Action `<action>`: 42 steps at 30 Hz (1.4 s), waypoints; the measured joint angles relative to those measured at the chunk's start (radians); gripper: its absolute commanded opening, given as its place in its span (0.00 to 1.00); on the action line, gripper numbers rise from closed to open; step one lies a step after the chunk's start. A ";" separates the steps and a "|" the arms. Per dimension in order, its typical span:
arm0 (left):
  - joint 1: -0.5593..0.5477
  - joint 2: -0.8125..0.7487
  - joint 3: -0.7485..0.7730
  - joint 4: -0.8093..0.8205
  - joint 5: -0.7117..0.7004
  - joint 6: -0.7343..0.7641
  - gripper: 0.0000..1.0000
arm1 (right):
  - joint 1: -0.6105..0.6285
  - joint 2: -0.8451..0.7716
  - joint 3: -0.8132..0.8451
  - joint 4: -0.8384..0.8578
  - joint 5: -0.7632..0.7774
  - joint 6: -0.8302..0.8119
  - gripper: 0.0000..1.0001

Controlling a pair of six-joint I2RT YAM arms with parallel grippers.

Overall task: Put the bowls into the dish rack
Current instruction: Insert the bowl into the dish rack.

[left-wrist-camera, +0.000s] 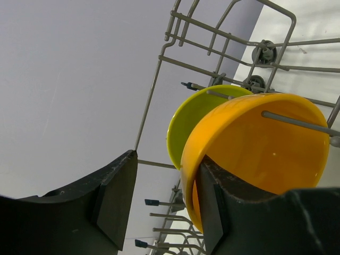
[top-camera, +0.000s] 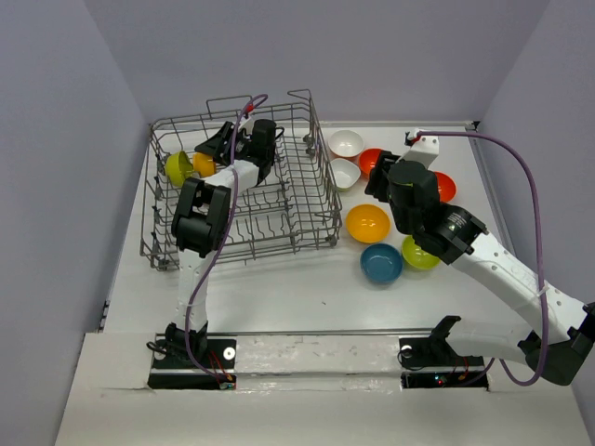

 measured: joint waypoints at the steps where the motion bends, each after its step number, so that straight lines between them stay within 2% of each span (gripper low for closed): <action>1: 0.000 0.001 0.000 0.000 0.000 0.000 0.60 | 0.000 0.000 0.000 0.000 0.000 0.000 0.58; 15: 0.000 0.005 0.000 0.003 0.000 0.007 0.63 | 0.000 0.000 0.000 0.000 0.000 0.000 0.58; 30: -0.001 0.007 -0.003 0.023 0.004 0.025 0.72 | 0.000 0.000 0.000 0.000 0.000 0.000 0.60; 42: -0.005 0.011 -0.011 0.034 0.008 0.027 0.72 | 0.000 0.000 0.000 0.000 0.000 0.000 0.61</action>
